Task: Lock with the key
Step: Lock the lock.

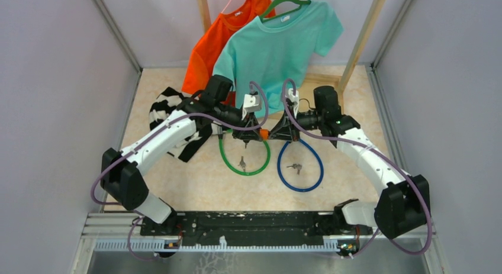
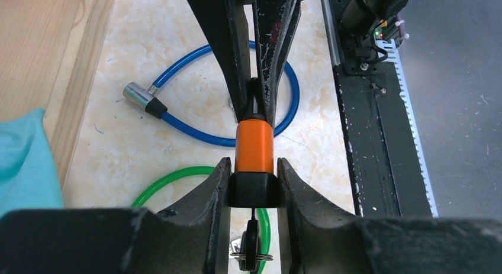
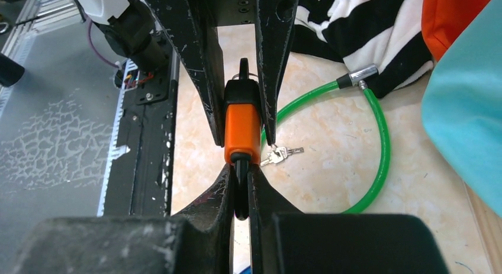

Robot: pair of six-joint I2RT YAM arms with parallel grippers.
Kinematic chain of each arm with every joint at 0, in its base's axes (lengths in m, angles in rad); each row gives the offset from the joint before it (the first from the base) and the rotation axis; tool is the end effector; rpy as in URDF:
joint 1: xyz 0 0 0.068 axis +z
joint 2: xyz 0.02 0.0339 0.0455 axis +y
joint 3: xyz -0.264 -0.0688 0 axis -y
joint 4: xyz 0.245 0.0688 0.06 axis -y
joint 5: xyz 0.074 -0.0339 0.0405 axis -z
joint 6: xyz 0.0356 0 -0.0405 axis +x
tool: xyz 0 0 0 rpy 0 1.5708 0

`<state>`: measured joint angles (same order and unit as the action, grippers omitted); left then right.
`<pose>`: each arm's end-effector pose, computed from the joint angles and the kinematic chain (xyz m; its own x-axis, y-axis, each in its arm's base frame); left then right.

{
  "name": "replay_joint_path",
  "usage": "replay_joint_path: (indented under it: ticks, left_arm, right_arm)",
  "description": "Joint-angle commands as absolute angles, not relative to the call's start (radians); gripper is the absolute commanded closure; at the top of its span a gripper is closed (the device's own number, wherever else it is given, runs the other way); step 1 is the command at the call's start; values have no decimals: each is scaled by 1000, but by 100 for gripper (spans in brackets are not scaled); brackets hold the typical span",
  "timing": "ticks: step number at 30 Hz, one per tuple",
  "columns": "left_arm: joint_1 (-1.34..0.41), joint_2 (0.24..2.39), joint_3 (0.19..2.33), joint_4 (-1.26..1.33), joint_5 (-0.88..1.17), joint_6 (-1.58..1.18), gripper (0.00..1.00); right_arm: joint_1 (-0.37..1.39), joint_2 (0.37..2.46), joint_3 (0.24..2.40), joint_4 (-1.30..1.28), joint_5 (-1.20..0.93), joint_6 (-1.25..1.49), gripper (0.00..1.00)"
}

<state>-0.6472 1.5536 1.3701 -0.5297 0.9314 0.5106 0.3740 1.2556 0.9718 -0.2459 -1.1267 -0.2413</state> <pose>0.2535 -0.2274 0.3294 -0.0429 0.3980 -0.9164 0.9914 -0.0967 -0.0885 0.2370 0.1276 0.3084 -0.2459 -0.2068 -0.9470 -0.9692 0.0678 0.2368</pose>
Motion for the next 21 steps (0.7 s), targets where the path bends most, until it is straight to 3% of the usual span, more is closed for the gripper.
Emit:
replay_joint_path:
  ticks: [1,7,11,16,21]
  left_arm:
    - [-652,1533,1365,-387,958,525,100]
    - [-632,1505,1339,-478,938,611,45]
    - [-608,1485,1323,-557,904,660,28]
    - [-579,1498,1332,-631,929,668,25]
    - [-578,1552,1381,-722,961,666,43]
  right_arm:
    - [410,1225,1038,-286,-1207,-294,100]
    - [386,1212,1057,-402,-1186,-414,100]
    - [384,1209,1067,-475,-1175,-484,100]
    - [383,1207,1063,-486,-1165,-500,100]
    - [384,1205,1063,-486,-1150,-506,100]
